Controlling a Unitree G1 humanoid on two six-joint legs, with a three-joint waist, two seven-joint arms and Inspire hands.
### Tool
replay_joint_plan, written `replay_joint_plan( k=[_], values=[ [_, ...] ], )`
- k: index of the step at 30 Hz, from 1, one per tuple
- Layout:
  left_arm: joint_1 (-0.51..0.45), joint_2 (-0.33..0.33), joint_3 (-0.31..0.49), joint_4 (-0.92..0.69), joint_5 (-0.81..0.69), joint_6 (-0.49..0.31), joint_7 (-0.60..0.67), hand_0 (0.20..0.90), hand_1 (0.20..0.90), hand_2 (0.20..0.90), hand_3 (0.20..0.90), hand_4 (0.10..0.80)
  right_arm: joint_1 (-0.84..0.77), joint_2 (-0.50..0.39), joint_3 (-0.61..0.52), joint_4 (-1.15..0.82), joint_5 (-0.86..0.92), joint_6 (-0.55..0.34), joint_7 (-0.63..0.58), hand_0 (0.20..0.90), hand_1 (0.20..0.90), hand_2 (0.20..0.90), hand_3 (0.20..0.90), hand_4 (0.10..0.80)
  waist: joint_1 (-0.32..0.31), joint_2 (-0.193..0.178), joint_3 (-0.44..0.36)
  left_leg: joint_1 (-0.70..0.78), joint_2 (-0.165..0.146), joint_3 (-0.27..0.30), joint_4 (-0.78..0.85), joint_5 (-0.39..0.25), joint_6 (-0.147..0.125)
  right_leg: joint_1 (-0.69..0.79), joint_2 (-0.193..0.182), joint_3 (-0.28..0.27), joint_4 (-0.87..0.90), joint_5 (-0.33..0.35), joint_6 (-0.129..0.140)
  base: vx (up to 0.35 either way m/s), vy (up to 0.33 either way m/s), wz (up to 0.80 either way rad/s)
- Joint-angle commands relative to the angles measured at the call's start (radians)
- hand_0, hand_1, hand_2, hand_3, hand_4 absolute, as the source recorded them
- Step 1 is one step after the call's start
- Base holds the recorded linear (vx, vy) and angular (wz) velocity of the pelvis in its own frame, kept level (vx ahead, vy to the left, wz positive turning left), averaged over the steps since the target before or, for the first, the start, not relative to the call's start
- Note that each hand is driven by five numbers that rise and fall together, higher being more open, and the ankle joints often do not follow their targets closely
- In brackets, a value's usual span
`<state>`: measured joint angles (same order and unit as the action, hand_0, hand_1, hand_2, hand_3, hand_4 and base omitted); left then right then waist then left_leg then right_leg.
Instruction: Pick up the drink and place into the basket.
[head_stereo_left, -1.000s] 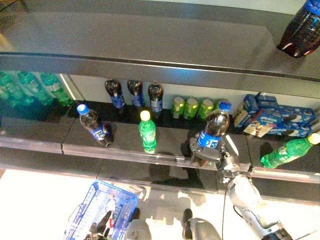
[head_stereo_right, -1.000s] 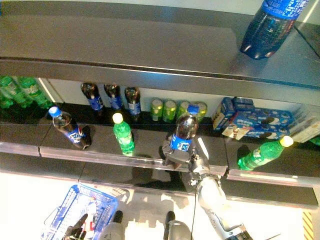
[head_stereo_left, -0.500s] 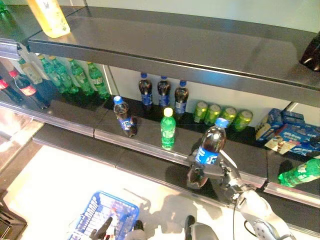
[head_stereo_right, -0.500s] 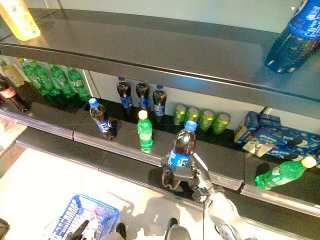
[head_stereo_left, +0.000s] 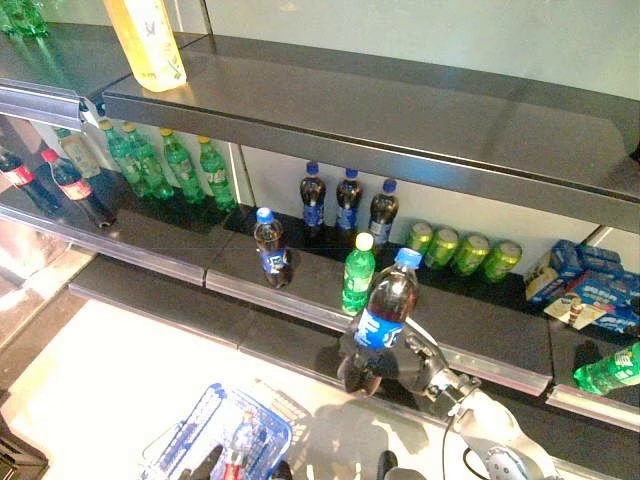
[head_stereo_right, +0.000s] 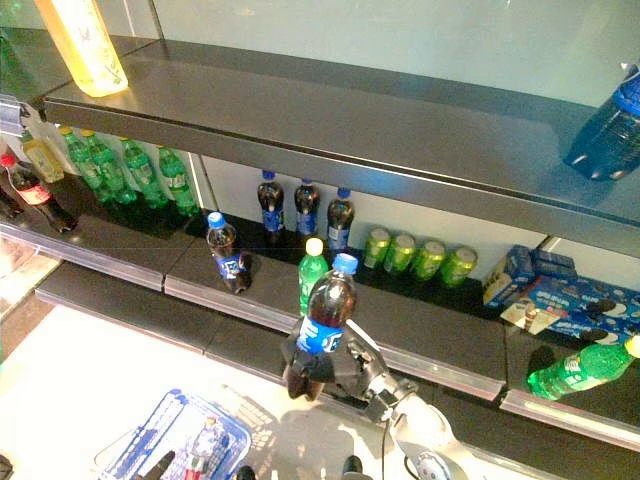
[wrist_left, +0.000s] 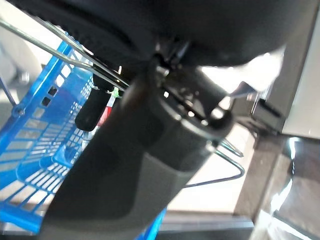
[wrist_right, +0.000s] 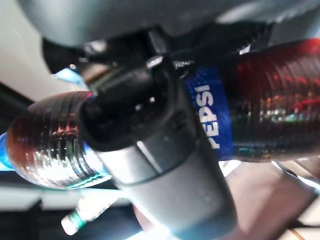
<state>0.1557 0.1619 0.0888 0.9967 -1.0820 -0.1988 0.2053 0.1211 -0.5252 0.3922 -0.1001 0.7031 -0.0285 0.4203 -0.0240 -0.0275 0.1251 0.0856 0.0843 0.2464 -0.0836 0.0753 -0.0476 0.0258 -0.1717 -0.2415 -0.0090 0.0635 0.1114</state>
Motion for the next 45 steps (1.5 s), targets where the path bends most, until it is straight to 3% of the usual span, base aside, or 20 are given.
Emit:
replay_joint_plan(
  k=[1, 4, 10, 11, 16, 20, 21, 27, 28, 34, 45],
  values=[
    [-0.105, 0.135, -0.006, -0.171, 0.120, -0.202, -0.060, 0.300, 0.300, 0.300, 0.200, 0.100, -0.182, 0.028, 0.008, -0.255, 0.071, -0.095, 0.114, 0.300, 0.300, 0.300, 0.200, 0.100, 0.020, 0.002, -0.037, 0.041, 0.001, -0.079, 0.116, -0.111, -0.011, 0.025, 0.020, 0.059, 0.069, -0.065, -0.007, 0.003, -0.017, 0.21],
    [-0.121, 0.154, -0.032, -0.239, 0.160, -0.215, -0.068, 0.300, 0.300, 0.300, 0.200, 0.100, -0.215, 0.021, 0.026, -0.264, 0.086, -0.091, 0.126, 0.300, 0.300, 0.300, 0.200, 0.100, 0.041, -0.004, -0.030, 0.033, 0.002, -0.126, 0.116, -0.109, -0.013, 0.028, 0.024, 0.067, 0.084, -0.079, -0.014, -0.008, -0.028, 0.48],
    [-0.102, 0.159, -0.042, -0.347, 0.184, -0.213, -0.105, 0.300, 0.300, 0.300, 0.200, 0.100, -0.255, 0.035, 0.067, -0.257, 0.080, -0.081, 0.130, 0.300, 0.300, 0.300, 0.200, 0.100, 0.088, -0.007, -0.024, 0.031, 0.011, -0.146, 0.103, -0.095, -0.023, 0.055, 0.015, 0.025, 0.045, -0.064, -0.014, -0.015, -0.035, 0.22],
    [-0.074, 0.174, -0.061, -0.438, 0.266, -0.198, -0.106, 0.300, 0.300, 0.300, 0.200, 0.100, -0.263, 0.040, 0.091, -0.273, 0.069, -0.082, 0.126, 0.300, 0.300, 0.300, 0.200, 0.100, 0.113, -0.003, -0.024, 0.027, 0.015, -0.157, 0.086, -0.081, -0.029, 0.065, 0.014, 0.006, 0.022, -0.055, -0.013, -0.024, -0.043, 0.28],
    [-0.047, 0.194, -0.091, -0.591, 0.291, -0.130, -0.172, 0.300, 0.300, 0.300, 0.200, 0.100, -0.293, 0.074, 0.145, -0.268, -0.010, -0.122, 0.079, 0.300, 0.300, 0.300, 0.200, 0.100, 0.160, 0.006, -0.019, 0.002, 0.011, -0.187, 0.076, -0.063, -0.032, 0.067, 0.008, -0.028, 0.008, -0.050, -0.012, -0.025, -0.006, 0.25],
    [-0.033, 0.218, -0.129, -0.714, 0.341, -0.072, -0.196, 0.300, 0.300, 0.300, 0.200, 0.100, -0.349, 0.108, 0.184, -0.247, -0.056, -0.159, -0.062, 0.300, 0.300, 0.300, 0.200, 0.100, 0.203, 0.014, 0.001, -0.022, -0.001, -0.214, 0.091, -0.058, -0.029, 0.071, 0.000, -0.064, 0.020, -0.057, -0.017, -0.034, 0.021, 0.27],
    [-0.030, 0.234, -0.141, -0.774, 0.339, -0.031, -0.203, 0.300, 0.300, 0.300, 0.200, 0.100, -0.371, 0.126, 0.189, -0.231, -0.112, -0.171, -0.157, 0.300, 0.300, 0.300, 0.200, 0.100, 0.221, 0.020, 0.010, -0.032, -0.008, -0.228, 0.099, -0.057, -0.027, 0.071, -0.003, -0.075, 0.025, -0.059, -0.019, -0.046, 0.036, 0.30],
    [-0.020, 0.254, -0.161, -0.958, 0.239, 0.076, -0.220, 0.300, 0.300, 0.300, 0.200, 0.100, -0.432, 0.178, 0.173, -0.177, -0.204, -0.200, -0.390, 0.300, 0.300, 0.300, 0.200, 0.100, 0.263, 0.036, 0.035, -0.065, -0.028, -0.268, 0.135, -0.059, -0.021, 0.066, -0.013, -0.104, 0.048, -0.064, -0.021, -0.044, 0.034, 0.34],
    [-0.018, 0.254, -0.166, -1.056, 0.222, 0.131, -0.235, 0.300, 0.300, 0.300, 0.200, 0.100, -0.453, 0.196, 0.171, -0.164, -0.219, -0.192, -0.449, 0.300, 0.300, 0.300, 0.200, 0.100, 0.282, 0.041, 0.047, -0.078, -0.038, -0.284, 0.155, -0.061, -0.017, 0.066, -0.017, -0.113, 0.056, -0.066, -0.024, -0.033, 0.030, 0.19],
    [-0.006, 0.332, -0.203, -1.298, 0.137, 0.196, -0.384, 0.300, 0.300, 0.300, 0.200, 0.100, -0.472, 0.200, 0.188, -0.127, -0.250, -0.193, -0.545, 0.300, 0.300, 0.300, 0.200, 0.100, 0.333, 0.053, 0.065, -0.098, -0.059, -0.328, 0.192, -0.062, -0.012, 0.087, -0.032, -0.152, 0.064, -0.063, -0.018, 0.005, 0.023, 0.47],
    [0.023, 0.391, -0.165, -1.457, 0.046, 0.239, -0.532, 0.300, 0.300, 0.300, 0.200, 0.100, -0.444, 0.213, 0.245, -0.105, -0.296, -0.188, -0.618, 0.300, 0.300, 0.300, 0.200, 0.100, 0.391, 0.038, 0.051, -0.097, -0.080, -0.364, 0.214, -0.071, -0.006, 0.134, -0.042, -0.186, 0.046, -0.059, -0.001, 0.068, -0.001, 0.18]
  ],
)
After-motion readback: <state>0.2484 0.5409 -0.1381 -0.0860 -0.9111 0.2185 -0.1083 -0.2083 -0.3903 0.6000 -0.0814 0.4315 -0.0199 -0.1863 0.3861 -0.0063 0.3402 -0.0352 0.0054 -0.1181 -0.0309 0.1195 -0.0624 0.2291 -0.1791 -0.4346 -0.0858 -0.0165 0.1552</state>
